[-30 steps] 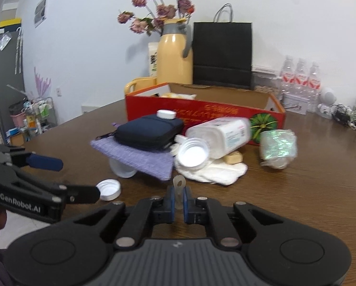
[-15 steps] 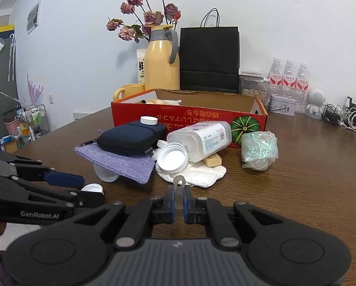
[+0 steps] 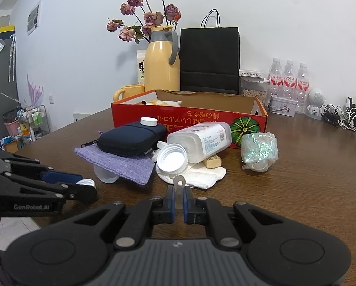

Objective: Organize objects
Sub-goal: 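Drop the white cap into the box with the left while the right drops the clear piece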

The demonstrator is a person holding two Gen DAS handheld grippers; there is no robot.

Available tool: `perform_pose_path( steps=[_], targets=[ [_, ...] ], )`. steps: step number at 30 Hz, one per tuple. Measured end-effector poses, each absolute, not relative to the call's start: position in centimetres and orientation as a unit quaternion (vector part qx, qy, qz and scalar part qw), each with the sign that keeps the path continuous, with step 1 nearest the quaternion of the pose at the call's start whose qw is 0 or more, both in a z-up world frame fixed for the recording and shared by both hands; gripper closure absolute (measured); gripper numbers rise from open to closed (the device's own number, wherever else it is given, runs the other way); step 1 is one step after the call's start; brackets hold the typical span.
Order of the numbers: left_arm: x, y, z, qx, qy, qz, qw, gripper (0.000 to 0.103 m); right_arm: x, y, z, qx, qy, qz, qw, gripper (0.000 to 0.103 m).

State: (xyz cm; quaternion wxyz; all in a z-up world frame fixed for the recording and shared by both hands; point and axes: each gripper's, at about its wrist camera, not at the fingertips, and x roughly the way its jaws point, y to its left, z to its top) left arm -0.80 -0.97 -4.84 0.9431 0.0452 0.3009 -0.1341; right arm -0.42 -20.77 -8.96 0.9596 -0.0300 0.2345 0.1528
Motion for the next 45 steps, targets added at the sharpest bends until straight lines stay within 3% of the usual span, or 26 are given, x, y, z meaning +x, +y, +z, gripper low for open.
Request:
perform_pose_path(
  steps=[11,29,36,45],
  targets=[
    [0.1,2.6,-3.3,0.023,0.282,-0.085,0.955,0.074,-0.1,-20.4,-7.9,-0.037,0.217,0.152,0.964,0.097],
    [10.4,1.0,6.1,0.031,0.193,-0.097,0.976,0.073,9.6,-19.8,-0.9,-0.065,0.143,0.135,0.978,0.097],
    [18.1,-2.3,6.5,0.029,0.241,-0.107,0.964,0.073,17.4,-19.3,-0.1,-0.069,0.192,0.126,0.971,0.097],
    [26.3,-5.7,2.2,0.038,0.344,-0.114,0.931,0.073,26.0,-20.3,-3.9,-0.058,0.305,0.103,0.945,0.097]
  ],
)
